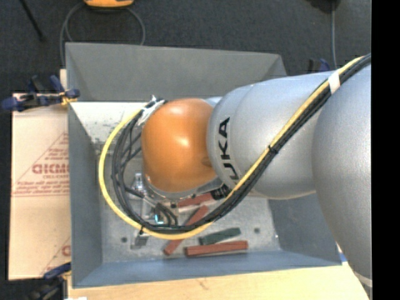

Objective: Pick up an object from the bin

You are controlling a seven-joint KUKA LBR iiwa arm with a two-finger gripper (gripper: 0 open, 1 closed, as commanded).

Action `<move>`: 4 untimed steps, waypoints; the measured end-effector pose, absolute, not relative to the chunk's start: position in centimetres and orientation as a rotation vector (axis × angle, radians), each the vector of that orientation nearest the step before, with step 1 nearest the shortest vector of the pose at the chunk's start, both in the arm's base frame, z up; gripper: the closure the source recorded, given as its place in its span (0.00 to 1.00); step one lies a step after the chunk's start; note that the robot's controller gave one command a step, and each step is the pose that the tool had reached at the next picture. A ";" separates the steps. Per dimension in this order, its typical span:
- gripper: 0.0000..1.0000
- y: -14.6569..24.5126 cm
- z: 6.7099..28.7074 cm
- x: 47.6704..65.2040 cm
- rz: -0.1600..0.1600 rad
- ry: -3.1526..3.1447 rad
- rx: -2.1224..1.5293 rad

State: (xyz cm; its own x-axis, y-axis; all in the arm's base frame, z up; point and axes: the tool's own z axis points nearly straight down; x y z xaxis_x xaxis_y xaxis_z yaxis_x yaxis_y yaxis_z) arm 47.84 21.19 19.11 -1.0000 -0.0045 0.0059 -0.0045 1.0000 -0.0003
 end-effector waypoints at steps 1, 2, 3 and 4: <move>0.00 21.1 19.5 48.1 -0.003 -3.143 0.000; 0.00 17.3 14.8 50.3 -0.005 -3.127 0.393; 0.00 14.4 13.8 52.6 -0.001 -3.112 0.430; 0.00 11.4 14.6 52.8 0.000 -3.117 0.413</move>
Offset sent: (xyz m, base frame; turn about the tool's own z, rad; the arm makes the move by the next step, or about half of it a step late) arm 0.0545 -0.1050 -0.1211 -0.5809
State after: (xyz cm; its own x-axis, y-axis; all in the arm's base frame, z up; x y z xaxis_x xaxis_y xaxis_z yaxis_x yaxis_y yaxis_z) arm 52.81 11.36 14.57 -0.9655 -0.2602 -0.0021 -0.2602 0.9655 -0.0005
